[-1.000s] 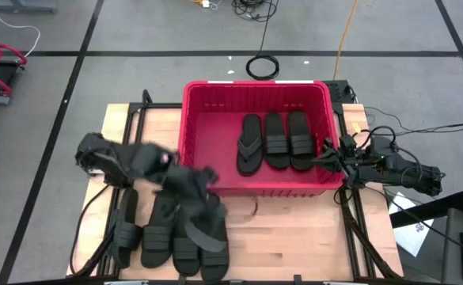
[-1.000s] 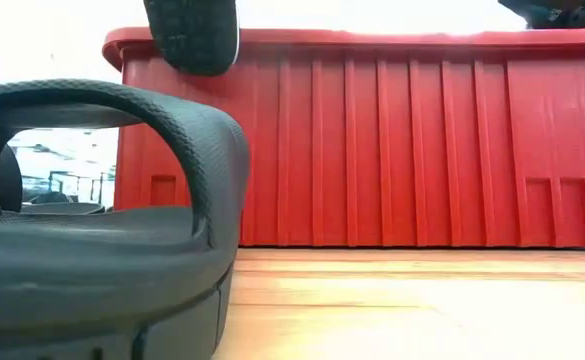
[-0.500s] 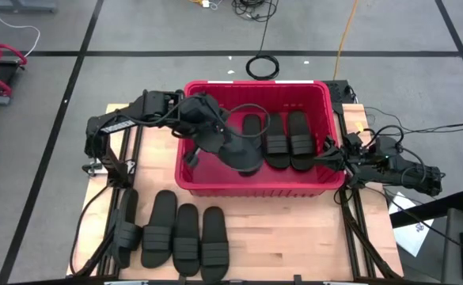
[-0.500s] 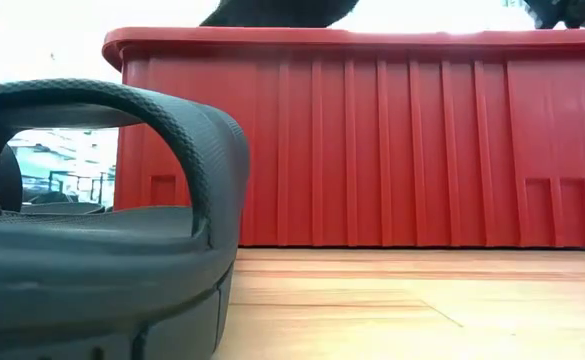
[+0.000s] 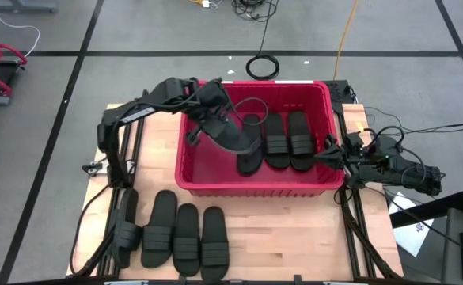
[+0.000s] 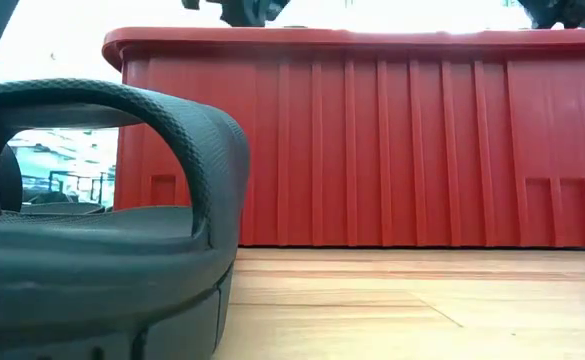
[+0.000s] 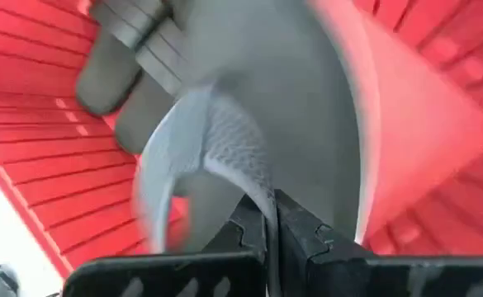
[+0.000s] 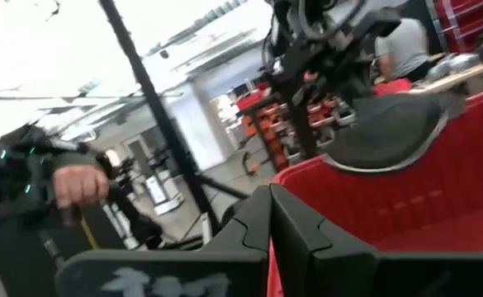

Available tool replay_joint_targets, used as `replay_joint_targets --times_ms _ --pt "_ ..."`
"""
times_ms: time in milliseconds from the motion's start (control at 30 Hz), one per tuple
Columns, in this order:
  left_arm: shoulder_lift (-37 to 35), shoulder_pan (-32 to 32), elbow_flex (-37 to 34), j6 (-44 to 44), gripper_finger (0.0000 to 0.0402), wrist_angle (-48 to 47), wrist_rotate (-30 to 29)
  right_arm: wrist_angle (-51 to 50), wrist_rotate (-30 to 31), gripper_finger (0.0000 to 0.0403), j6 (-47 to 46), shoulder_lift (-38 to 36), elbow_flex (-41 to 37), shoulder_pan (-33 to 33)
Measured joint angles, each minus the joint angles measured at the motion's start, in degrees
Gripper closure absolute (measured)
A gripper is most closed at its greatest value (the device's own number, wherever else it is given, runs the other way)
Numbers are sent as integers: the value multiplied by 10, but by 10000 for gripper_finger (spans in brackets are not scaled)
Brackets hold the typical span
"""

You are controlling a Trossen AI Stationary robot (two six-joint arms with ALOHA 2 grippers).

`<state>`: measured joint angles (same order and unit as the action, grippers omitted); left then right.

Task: Pick and place slides into bin
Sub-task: Put the black slipper into the red bin

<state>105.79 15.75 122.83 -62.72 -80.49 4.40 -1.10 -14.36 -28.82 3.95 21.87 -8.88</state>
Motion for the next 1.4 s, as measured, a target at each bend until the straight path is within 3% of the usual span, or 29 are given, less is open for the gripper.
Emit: replay_joint_targets --times_ms 367,533,700,1000,1400 --pt "63 49 0 -140 402 -12 18 0 43 403 34 0 0 0" --pt "62 69 -6 -155 402 -9 37 0 71 403 41 0 0 0" --pt "60 83 -69 -153 401 -4 74 -1 73 403 41 0 0 0" --pt "59 71 -212 -178 401 54 64 -5 88 403 34 0 0 0" --pt "58 71 -257 -232 401 96 78 -6 88 403 10 0 0 0"
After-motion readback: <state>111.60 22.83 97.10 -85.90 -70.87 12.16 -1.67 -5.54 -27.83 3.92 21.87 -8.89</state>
